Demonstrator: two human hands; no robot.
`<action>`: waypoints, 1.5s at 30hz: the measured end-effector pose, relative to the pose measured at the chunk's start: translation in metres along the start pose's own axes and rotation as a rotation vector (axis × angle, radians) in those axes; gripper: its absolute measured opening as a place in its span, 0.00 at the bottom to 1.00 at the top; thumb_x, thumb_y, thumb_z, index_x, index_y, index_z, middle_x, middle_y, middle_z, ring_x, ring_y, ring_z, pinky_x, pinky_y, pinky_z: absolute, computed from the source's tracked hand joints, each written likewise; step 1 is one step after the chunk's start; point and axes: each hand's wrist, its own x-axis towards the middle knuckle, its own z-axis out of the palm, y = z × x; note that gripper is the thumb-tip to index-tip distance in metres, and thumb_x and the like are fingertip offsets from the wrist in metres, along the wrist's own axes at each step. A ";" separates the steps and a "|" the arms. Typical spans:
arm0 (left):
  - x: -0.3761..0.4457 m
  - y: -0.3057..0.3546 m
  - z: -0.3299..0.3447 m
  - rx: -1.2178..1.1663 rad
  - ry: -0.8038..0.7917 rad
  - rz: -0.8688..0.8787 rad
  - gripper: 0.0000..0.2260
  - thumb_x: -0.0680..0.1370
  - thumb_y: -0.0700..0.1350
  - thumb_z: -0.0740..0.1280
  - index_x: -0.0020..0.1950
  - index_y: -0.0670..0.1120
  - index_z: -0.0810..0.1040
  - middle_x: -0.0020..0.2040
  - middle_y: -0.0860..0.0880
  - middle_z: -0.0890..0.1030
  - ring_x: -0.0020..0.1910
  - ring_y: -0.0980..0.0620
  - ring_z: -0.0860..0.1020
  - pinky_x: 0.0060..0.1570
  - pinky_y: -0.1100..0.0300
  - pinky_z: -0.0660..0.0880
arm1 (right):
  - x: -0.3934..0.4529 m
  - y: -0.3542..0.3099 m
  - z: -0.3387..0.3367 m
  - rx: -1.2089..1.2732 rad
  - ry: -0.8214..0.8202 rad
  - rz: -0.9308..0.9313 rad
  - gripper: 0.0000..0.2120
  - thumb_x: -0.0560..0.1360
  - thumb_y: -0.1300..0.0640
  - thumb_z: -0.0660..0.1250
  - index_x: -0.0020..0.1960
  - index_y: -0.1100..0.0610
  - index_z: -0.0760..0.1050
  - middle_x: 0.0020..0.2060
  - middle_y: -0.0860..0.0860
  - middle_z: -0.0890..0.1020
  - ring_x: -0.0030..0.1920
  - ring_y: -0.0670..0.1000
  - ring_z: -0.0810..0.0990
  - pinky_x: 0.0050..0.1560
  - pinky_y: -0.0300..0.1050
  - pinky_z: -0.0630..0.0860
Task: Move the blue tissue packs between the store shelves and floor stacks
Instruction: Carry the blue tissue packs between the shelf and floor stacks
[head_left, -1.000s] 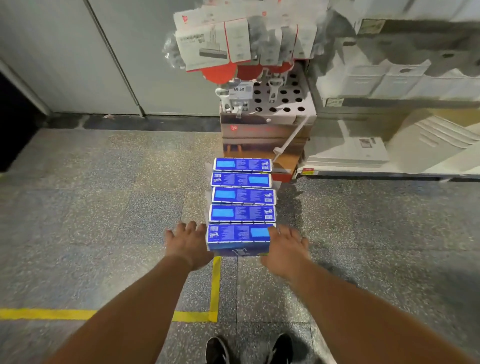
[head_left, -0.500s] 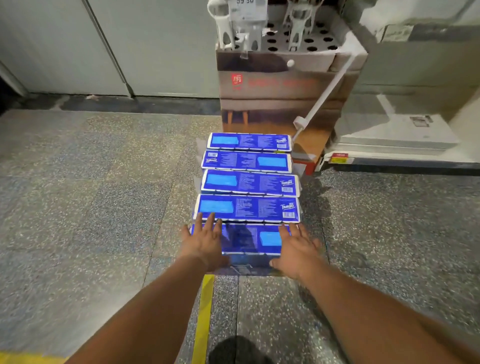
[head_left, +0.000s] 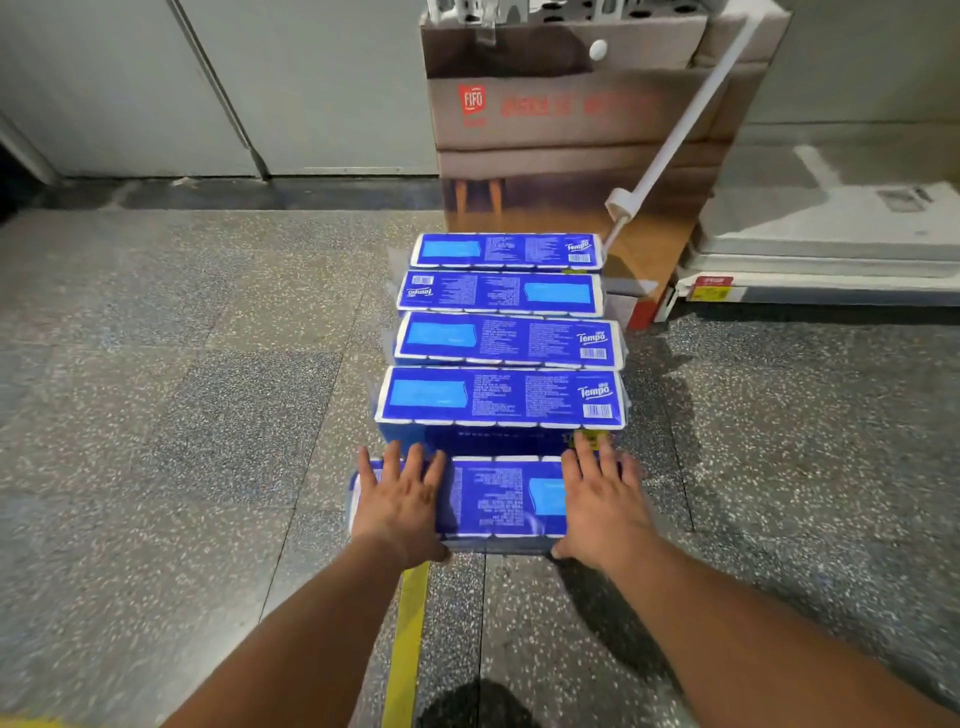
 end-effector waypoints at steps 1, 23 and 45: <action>0.003 -0.003 0.004 -0.001 0.001 0.014 0.64 0.59 0.79 0.67 0.80 0.52 0.35 0.81 0.45 0.47 0.79 0.36 0.39 0.61 0.29 0.22 | 0.002 0.002 0.006 0.013 -0.012 -0.016 0.62 0.65 0.32 0.75 0.80 0.58 0.40 0.80 0.58 0.41 0.79 0.63 0.40 0.76 0.64 0.41; -0.094 -0.083 -0.218 -0.285 0.155 0.081 0.48 0.63 0.67 0.70 0.76 0.54 0.51 0.70 0.51 0.65 0.72 0.46 0.62 0.74 0.31 0.47 | -0.080 -0.008 -0.246 0.064 0.022 -0.029 0.55 0.65 0.45 0.74 0.80 0.48 0.42 0.75 0.55 0.60 0.74 0.59 0.58 0.76 0.64 0.45; -0.422 -0.343 -0.820 -0.213 0.461 -0.171 0.50 0.58 0.60 0.79 0.78 0.59 0.60 0.69 0.52 0.72 0.66 0.46 0.69 0.68 0.44 0.62 | -0.265 -0.109 -0.901 0.043 0.382 -0.295 0.59 0.51 0.40 0.75 0.78 0.42 0.51 0.69 0.54 0.67 0.67 0.59 0.65 0.65 0.60 0.61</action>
